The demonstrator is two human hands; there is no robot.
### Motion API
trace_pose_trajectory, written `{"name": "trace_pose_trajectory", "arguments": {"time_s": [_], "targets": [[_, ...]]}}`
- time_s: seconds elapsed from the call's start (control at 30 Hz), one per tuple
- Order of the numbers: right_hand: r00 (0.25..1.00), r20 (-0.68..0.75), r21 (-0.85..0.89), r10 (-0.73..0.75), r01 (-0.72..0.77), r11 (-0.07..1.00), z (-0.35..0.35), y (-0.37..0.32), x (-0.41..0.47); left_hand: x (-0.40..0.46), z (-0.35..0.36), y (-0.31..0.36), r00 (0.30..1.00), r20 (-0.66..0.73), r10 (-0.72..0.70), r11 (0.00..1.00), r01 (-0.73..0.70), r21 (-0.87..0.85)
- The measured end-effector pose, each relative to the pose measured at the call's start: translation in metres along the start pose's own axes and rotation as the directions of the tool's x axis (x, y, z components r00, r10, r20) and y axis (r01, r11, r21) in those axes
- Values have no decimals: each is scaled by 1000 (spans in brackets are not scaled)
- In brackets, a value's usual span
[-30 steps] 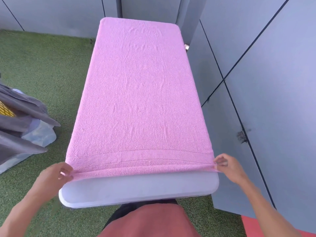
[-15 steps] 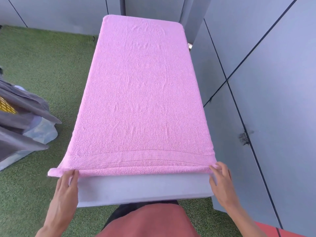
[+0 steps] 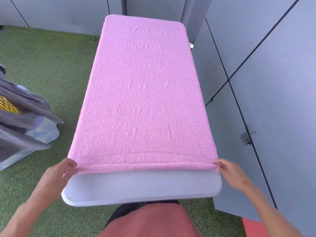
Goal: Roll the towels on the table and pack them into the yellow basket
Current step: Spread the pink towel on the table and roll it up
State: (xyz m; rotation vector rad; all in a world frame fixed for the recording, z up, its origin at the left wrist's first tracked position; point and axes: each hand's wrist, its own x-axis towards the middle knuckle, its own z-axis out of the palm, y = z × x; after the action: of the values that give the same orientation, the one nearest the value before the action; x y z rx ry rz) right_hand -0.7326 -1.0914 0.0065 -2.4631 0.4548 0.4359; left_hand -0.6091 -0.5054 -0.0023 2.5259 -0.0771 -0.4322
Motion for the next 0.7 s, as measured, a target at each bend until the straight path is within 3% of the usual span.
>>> {"name": "trace_pose_trajectory", "arguments": {"time_s": [0.1, 0.17, 0.27, 0.37, 0.57, 0.7], "targets": [[993, -82, 167, 89, -74, 983, -4, -8, 12, 18, -8, 6, 995, -8, -96, 995, 96, -33], [972, -217, 51, 90, -80, 995, 3, -8, 11, 17, -7, 6, 997, -78, -23, 992, 33, 125], [939, -335, -195, -78, 12, 981, 22, -19, -5, -2, 9, 9, 967, -178, 180, 937, -113, 332], [938, -309, -256, -154, 74, 964, 43, -20, -19, -22, 33, 9, 950, -216, 226, 926, -141, 350], [938, -335, -213, -86, 14, 977, 44, -21, 3, -1, 42, 1, 949, -235, 211, 952, -144, 270], [948, -283, -290, -146, 60, 955, 38, -13, 3, 3, 26, -2, 955, -182, 234, 948, -182, 262]]}}
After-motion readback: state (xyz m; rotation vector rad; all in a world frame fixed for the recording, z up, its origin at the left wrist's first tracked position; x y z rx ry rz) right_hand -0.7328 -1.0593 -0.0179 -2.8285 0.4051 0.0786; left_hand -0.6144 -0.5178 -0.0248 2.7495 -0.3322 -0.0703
